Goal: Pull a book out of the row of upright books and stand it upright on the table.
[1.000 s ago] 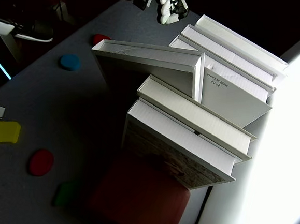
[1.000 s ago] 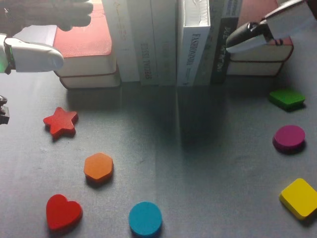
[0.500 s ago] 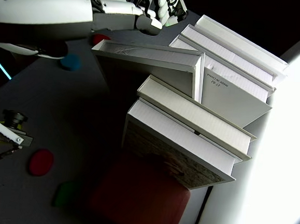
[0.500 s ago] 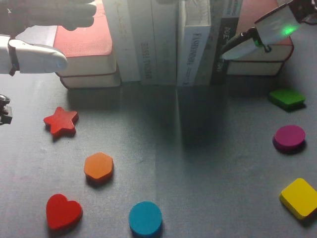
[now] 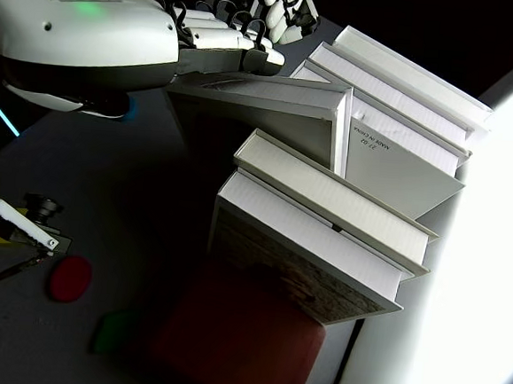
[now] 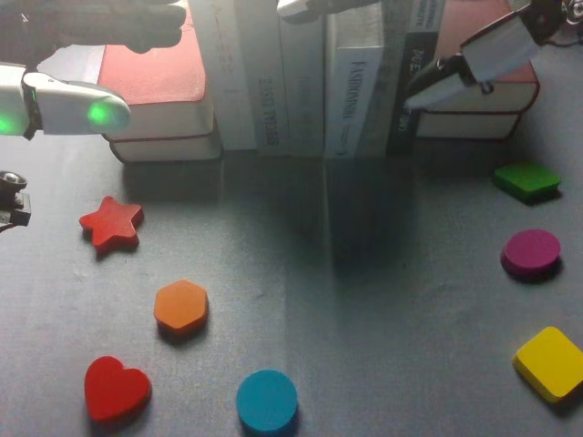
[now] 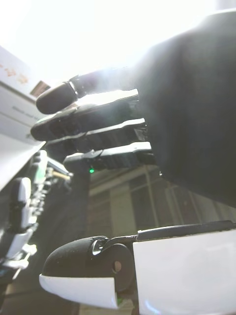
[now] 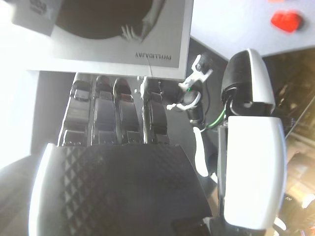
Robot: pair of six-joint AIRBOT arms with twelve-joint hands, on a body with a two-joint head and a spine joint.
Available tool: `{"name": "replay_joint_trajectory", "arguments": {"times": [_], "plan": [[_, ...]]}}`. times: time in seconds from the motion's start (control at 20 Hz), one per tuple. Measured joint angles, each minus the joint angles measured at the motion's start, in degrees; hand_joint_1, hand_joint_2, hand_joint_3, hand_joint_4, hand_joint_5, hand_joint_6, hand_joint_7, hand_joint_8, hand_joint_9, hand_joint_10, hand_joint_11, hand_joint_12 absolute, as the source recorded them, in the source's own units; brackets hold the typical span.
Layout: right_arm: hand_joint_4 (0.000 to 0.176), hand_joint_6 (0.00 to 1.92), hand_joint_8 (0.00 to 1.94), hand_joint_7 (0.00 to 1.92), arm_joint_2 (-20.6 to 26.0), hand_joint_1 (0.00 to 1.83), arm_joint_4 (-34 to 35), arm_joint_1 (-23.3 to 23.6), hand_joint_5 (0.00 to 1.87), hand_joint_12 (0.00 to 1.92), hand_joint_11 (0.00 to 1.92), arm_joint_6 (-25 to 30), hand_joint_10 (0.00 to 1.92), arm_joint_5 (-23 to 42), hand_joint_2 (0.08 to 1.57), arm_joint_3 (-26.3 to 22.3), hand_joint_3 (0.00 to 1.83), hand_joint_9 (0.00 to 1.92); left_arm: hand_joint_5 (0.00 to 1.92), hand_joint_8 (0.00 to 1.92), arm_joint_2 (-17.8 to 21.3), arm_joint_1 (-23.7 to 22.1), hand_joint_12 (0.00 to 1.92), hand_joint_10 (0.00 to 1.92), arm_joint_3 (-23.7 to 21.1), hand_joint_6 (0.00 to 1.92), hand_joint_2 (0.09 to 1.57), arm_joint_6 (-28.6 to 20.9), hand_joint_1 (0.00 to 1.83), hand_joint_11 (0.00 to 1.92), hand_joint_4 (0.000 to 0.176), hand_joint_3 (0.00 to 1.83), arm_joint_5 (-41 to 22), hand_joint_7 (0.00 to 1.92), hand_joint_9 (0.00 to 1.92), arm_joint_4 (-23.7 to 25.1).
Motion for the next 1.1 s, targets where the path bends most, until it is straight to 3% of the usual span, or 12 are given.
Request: {"name": "replay_joint_trajectory", "arguments": {"times": [0.05,0.1,0.15,0.2,0.25,0.55,0.65,0.8,0.9,0.95,1.0,1.1], "plan": [[0.0,0.09,0.09,0.69,-0.17,1.32,0.39,0.0,0.75,1.39,0.38,0.35,0.26,0.0,1.11,0.26,0.01,0.73,0.54,0.01,0.0,0.0,1.39,0.03,0.0,0.01,0.97,0.0,1.09,0.07,0.053,0.0,-0.04,0.6,0.62,0.0],[0.0,0.87,0.78,0.9,-0.44,1.36,0.35,0.0,0.82,1.37,0.64,0.7,1.0,0.24,1.12,0.59,0.01,0.94,0.54,0.01,0.0,0.0,1.39,0.03,0.0,0.02,0.97,0.0,1.09,0.06,0.051,0.0,-0.09,0.59,0.6,0.0],[0.0,0.98,1.57,1.13,-0.57,1.21,-0.04,0.0,0.93,1.81,1.24,1.33,1.74,1.01,1.12,0.61,0.0,1.27,0.54,0.01,0.0,0.0,1.4,0.03,0.0,0.02,0.97,0.0,1.09,0.07,0.054,0.0,-0.11,0.6,0.61,0.02],[0.0,0.94,1.87,1.38,-0.61,1.19,-0.59,-0.02,1.0,1.9,1.6,1.53,1.88,2.21,1.11,0.61,0.0,1.55,0.55,0.01,0.0,0.0,1.41,0.03,0.0,0.02,0.97,0.0,1.09,0.06,0.055,0.0,-0.11,0.63,0.62,0.0],[0.0,0.92,1.93,1.35,-0.87,1.19,-1.01,-0.02,1.02,1.92,1.62,1.77,1.91,3.67,1.1,0.96,0.0,1.54,0.55,0.02,-0.04,-0.07,1.41,0.03,0.0,0.02,0.96,0.0,1.1,0.06,0.046,0.0,-0.13,0.64,0.63,0.0],[0.0,0.94,1.94,1.08,-1.18,1.18,-1.88,-0.07,1.0,1.92,1.34,1.77,1.92,5.03,1.1,1.14,0.0,1.26,0.53,0.0,-0.42,-0.11,1.45,0.02,0.07,0.0,0.98,0.0,1.09,0.06,0.034,0.0,-0.26,0.63,0.61,0.2],[0.0,0.91,1.94,1.13,-1.2,1.18,-1.88,-0.07,1.02,1.92,1.39,1.77,1.92,5.03,1.1,1.14,0.0,1.31,0.53,0.0,-0.44,-0.11,1.44,0.02,0.07,0.0,0.97,0.02,1.09,0.06,0.061,0.0,-0.28,0.63,0.62,0.22],[0.0,0.93,1.74,1.11,-1.11,1.18,-1.99,-0.07,1.0,1.92,1.34,1.88,1.92,4.98,1.1,0.87,0.0,1.27,0.54,0.01,-0.79,-0.11,1.45,0.03,0.11,0.0,0.97,0.02,1.06,0.13,0.035,0.0,-0.28,0.64,0.64,0.37],[0.0,0.77,1.5,0.9,-0.37,1.24,-3.37,-0.07,0.97,1.92,0.85,2.78,1.82,4.87,1.15,-0.13,0.0,0.9,0.54,0.0,-0.79,-0.11,1.44,0.03,0.11,0.0,0.97,0.02,1.05,0.14,0.042,0.0,-0.28,0.64,0.64,0.39],[0.0,0.81,1.62,1.01,0.28,1.2,-4.04,-0.07,1.05,1.92,0.98,2.93,1.9,4.68,1.1,-1.2,0.0,0.98,0.53,0.0,-0.79,-0.11,1.44,0.03,0.11,0.0,0.97,0.02,1.08,0.13,0.044,0.0,-0.26,0.63,0.64,0.39],[0.0,0.74,1.58,0.82,0.79,1.23,-4.44,-0.07,0.99,1.92,0.47,3.34,1.79,4.72,1.17,-2.08,0.0,0.63,0.54,0.0,-0.76,-0.11,1.42,0.03,0.11,0.0,0.97,0.02,1.07,0.14,0.039,0.0,-0.24,0.64,0.65,0.39],[0.0,1.04,1.23,0.86,2.78,1.33,-4.35,1.09,0.93,1.69,0.48,5.51,1.45,5.6,1.17,-4.37,0.0,0.7,0.53,0.0,-0.76,-0.09,1.45,0.02,0.09,0.0,0.98,0.02,1.06,0.15,0.034,0.0,-0.13,0.64,0.64,0.37]]}}
